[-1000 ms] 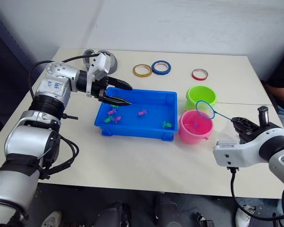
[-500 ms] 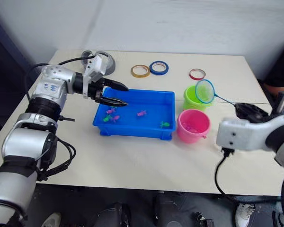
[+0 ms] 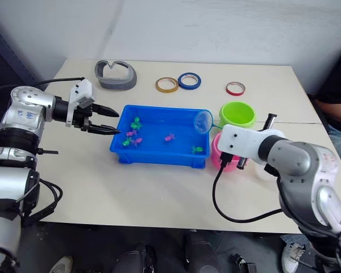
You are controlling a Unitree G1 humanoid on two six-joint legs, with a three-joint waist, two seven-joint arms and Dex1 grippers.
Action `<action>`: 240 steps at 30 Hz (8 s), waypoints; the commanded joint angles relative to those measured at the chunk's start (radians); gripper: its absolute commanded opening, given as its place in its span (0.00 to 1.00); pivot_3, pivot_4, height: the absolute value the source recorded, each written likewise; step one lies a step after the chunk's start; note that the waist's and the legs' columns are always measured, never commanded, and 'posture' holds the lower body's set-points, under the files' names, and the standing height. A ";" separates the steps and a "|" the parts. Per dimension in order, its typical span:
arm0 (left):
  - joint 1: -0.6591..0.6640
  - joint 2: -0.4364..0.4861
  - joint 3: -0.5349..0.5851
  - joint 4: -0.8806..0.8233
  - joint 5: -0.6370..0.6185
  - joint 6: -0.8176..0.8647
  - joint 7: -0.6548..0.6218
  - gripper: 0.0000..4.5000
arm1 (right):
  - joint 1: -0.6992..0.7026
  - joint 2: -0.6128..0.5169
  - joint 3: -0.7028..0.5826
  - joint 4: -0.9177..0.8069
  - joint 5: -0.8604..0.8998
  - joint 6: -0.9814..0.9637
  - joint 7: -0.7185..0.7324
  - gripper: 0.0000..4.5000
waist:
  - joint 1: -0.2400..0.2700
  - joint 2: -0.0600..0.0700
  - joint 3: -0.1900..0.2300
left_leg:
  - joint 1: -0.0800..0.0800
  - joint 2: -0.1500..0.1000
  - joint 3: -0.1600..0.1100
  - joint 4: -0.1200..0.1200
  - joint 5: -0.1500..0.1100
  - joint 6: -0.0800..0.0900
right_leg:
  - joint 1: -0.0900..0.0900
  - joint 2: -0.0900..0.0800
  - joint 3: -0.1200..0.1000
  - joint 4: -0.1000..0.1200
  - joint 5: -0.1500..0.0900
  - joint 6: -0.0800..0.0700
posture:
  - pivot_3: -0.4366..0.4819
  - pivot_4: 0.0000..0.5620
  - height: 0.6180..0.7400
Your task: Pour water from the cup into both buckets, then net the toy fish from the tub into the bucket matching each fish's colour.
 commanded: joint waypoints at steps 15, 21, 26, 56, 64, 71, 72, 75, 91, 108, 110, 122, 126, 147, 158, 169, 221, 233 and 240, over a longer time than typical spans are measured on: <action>0.268 0.157 0.106 -0.543 -0.156 0.358 0.013 0.80 | -0.079 0.132 0.155 0.201 0.000 -0.113 -0.124 0.00 | 0.000 0.000 0.000 | 0.000 0.000 0.000 0.001 0.000 0.000 | 0.000 0.000 0.000 0.002 0.000 0.000 | 0.48 0.27 0.61; 0.295 0.175 0.114 -0.586 -0.172 0.387 0.038 0.80 | -0.069 0.172 0.177 0.198 0.023 -0.088 -0.112 0.00 | -0.001 0.000 0.000 | 0.000 0.000 -0.001 0.001 0.000 0.000 | 0.000 0.000 0.000 0.002 0.000 0.000 | 0.48 0.27 0.61; 0.314 0.184 0.119 -0.620 -0.193 0.408 0.056 0.80 | -0.063 0.233 0.172 0.173 0.076 -0.012 -0.096 0.00 | -0.001 0.000 0.000 | 0.000 0.000 -0.001 0.001 0.000 0.000 | 0.000 0.000 0.000 0.002 0.000 0.000 | 0.48 0.27 0.61; 0.330 0.148 0.158 -0.648 -0.280 0.401 0.147 0.80 | -0.304 0.395 -0.146 0.037 0.652 0.749 -0.227 0.00 | -0.001 0.000 0.000 | -0.001 0.000 -0.002 -0.001 0.000 0.001 | 0.000 0.000 -0.001 -0.001 0.000 0.000 | 0.48 0.27 0.61; 0.283 0.119 0.140 -0.607 -0.284 0.383 0.136 0.80 | -0.295 0.351 -0.161 0.028 0.737 0.725 -0.266 0.00 | -0.001 0.000 0.000 | -0.002 0.000 -0.003 -0.001 -0.001 0.001 | 0.000 0.000 -0.001 -0.002 0.000 0.000 | 0.48 0.27 0.61; 0.131 0.015 0.062 -0.443 -0.246 0.290 0.059 0.80 | -0.273 0.237 -0.301 -0.077 0.830 0.768 -0.238 0.00 | 0.013 0.000 0.000 | -0.006 0.000 -0.006 -0.001 -0.001 0.001 | 0.000 0.000 -0.004 -0.006 0.000 0.000 | 0.48 0.27 0.61; 0.100 -0.007 0.052 -0.406 -0.238 0.267 0.049 0.80 | -0.273 0.215 -0.336 -0.098 0.848 0.788 -0.231 0.00 | 0.017 0.000 0.000 | -0.007 0.000 -0.007 -0.001 -0.001 0.002 | -0.001 0.000 -0.005 -0.007 0.000 0.000 | 0.48 0.27 0.61; 0.026 -0.066 0.034 -0.304 -0.224 0.206 0.026 0.80 | -0.263 0.148 -0.428 -0.157 0.898 0.845 -0.210 0.00 | 0.027 0.000 0.000 | -0.009 0.000 -0.008 -0.001 -0.001 0.002 | -0.001 0.000 -0.006 -0.009 0.000 0.000 | 0.48 0.27 0.61; -0.220 -0.294 0.016 0.147 -0.134 -0.078 -0.031 0.80 | 0.195 -0.245 -0.952 -0.349 1.037 0.859 -0.171 0.00 | 0.027 0.001 0.000 | -0.010 -0.001 -0.010 -0.005 -0.001 0.002 | -0.001 0.000 -0.007 -0.013 0.000 0.000 | 0.48 0.27 0.61; -0.204 -0.300 0.034 0.167 -0.114 -0.088 -0.040 0.80 | 0.720 -0.418 -0.736 -0.398 0.661 0.289 -0.384 0.00 | 0.028 0.000 0.000 | -0.010 -0.001 -0.011 -0.005 0.000 0.000 | -0.001 0.001 -0.007 -0.012 0.000 0.001 | 0.48 0.27 0.61; -0.204 -0.299 0.035 0.166 -0.113 -0.087 -0.040 0.80 | 0.763 -0.437 -0.724 -0.398 0.602 0.207 -0.373 0.00 | 0.028 0.000 0.000 | -0.010 -0.001 -0.011 -0.005 0.001 0.000 | -0.001 0.001 -0.007 -0.012 0.000 0.001 | 0.48 0.27 0.61; -0.206 -0.302 0.044 0.169 -0.103 -0.089 -0.044 0.80 | 0.821 -0.424 -0.735 -0.398 0.349 -0.122 -0.259 0.00 | 0.031 0.000 0.000 | -0.010 -0.001 -0.011 -0.004 0.001 -0.001 | 0.000 0.001 -0.008 -0.012 0.000 0.001 | 0.48 0.27 0.61; -0.209 -0.303 0.047 0.174 -0.098 -0.093 -0.042 0.80 | 0.838 -0.404 -0.753 -0.398 0.259 -0.207 -0.187 0.00 | 0.031 0.000 0.000 | -0.010 -0.001 -0.011 -0.004 0.001 -0.001 | 0.000 0.001 -0.008 -0.011 0.000 0.001 | 0.48 0.27 0.61; -0.227 -0.309 0.049 0.204 -0.090 -0.117 -0.044 0.80 | 0.828 -0.212 -0.773 -0.321 -0.273 -0.643 -0.098 0.00 | 0.028 0.000 0.000 | -0.009 -0.001 -0.010 0.001 0.001 -0.001 | 0.000 0.001 -0.008 -0.008 0.000 0.001 | 0.48 0.27 0.61; -0.232 -0.306 0.050 0.216 -0.086 -0.128 -0.045 0.80 | 0.780 -0.097 -0.760 -0.318 -0.301 -0.696 -0.055 0.00 | 0.028 0.000 0.000 | -0.008 -0.001 -0.010 0.002 0.001 -0.001 | 0.000 0.001 -0.008 -0.005 0.000 0.001 | 0.48 0.27 0.61; -0.181 -0.186 0.047 0.195 -0.048 -0.128 0.007 0.80 | 0.278 -0.088 -0.559 -0.344 -0.021 -0.130 0.190 0.00 | 0.015 0.000 0.000 | -0.002 -0.001 -0.009 0.003 0.001 -0.003 | 0.002 0.002 -0.006 0.000 0.000 0.000 | 0.48 0.27 0.61; 0.194 0.187 0.182 -0.330 -0.158 0.226 0.075 0.80 | -0.161 0.323 0.211 0.228 0.179 0.201 -0.232 0.00 | 0.001 -0.001 0.000 | -0.007 0.000 -0.011 0.003 0.001 -0.002 | -0.001 0.000 -0.008 0.002 -0.001 -0.003 | 0.48 0.27 0.61; 0.206 0.205 0.192 -0.359 -0.174 0.252 0.081 0.80 | -0.182 0.400 0.178 0.260 0.263 0.258 -0.289 0.00 | -0.001 -0.001 0.000 | -0.007 0.000 -0.011 0.003 0.001 -0.002 | -0.002 0.000 -0.008 0.002 -0.001 -0.003 | 0.48 0.27 0.61; 0.214 0.216 0.189 -0.370 -0.186 0.258 0.085 0.80 | -0.214 0.417 0.119 0.266 0.326 0.311 -0.318 0.00 | 0.001 -0.001 0.000 | -0.008 0.000 -0.012 0.003 0.001 -0.002 | -0.002 -0.001 -0.008 0.002 -0.001 -0.003 | 0.48 0.27 0.61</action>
